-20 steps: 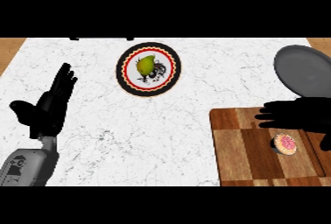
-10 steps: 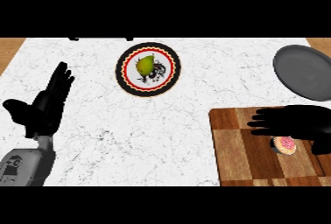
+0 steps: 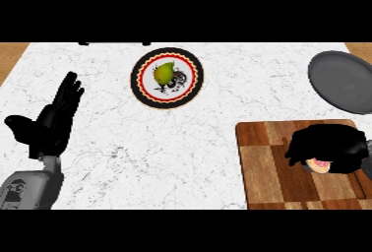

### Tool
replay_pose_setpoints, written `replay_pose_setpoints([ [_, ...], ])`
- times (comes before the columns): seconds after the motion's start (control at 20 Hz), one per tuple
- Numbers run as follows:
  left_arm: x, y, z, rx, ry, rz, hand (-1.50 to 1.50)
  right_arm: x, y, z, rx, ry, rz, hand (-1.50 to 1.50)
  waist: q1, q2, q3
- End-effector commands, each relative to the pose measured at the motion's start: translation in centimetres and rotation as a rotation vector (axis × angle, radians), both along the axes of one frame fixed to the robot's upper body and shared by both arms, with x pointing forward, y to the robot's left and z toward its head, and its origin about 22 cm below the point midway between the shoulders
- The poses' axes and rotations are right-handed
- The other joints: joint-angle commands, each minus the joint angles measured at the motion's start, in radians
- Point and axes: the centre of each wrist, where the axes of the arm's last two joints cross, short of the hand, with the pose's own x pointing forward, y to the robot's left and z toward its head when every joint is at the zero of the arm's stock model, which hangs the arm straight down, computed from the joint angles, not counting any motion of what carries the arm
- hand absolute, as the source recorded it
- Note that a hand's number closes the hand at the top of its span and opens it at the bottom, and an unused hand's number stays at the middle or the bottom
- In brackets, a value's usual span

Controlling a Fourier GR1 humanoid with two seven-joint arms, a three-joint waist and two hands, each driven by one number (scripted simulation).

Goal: Pick the cupcake from the cutting board and place it in the pan

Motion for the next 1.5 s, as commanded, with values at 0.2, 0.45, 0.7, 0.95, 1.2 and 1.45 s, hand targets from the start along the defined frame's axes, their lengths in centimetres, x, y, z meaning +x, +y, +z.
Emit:
replay_pose_setpoints([
  [0.2, -0.2, 0.4, -0.1, -0.01, 0.01, -0.002, 0.0, -0.8, 0.2, -0.6, 0.042, 0.048, 0.12, 1.5, -0.003, -0.001, 0.0],
  [0.45, -0.1, -0.8, -1.5, -0.012, 0.021, 0.014, 0.0, -1.5, 2.1, -2.8, 0.054, 0.066, -0.184, 1.5, -0.022, -0.005, -0.001],
  [0.7, -0.6, 1.6, -1.2, 0.014, 0.019, 0.076, 0.0, -2.2, 1.7, -6.1, 0.079, 0.069, -0.724, 1.5, -0.079, -0.018, -0.004],
  [0.95, -0.2, 0.7, -1.1, 0.006, 0.02, 0.054, 0.0, -0.9, 5.8, -2.2, 0.316, -0.192, -0.949, 1.5, -0.073, -0.019, -0.002],
  [1.2, 0.0, 1.2, -1.1, 0.013, 0.025, 0.062, 0.0, -3.1, 8.6, 2.3, 0.568, -0.385, -1.02, 1.5, -0.064, -0.015, -0.002],
  [1.45, -0.3, 0.5, -0.7, -0.012, 0.009, 0.035, 0.0, -6.2, 7.8, 8.3, 0.687, -0.518, -1.108, 1.5, -0.043, -0.011, -0.001],
])
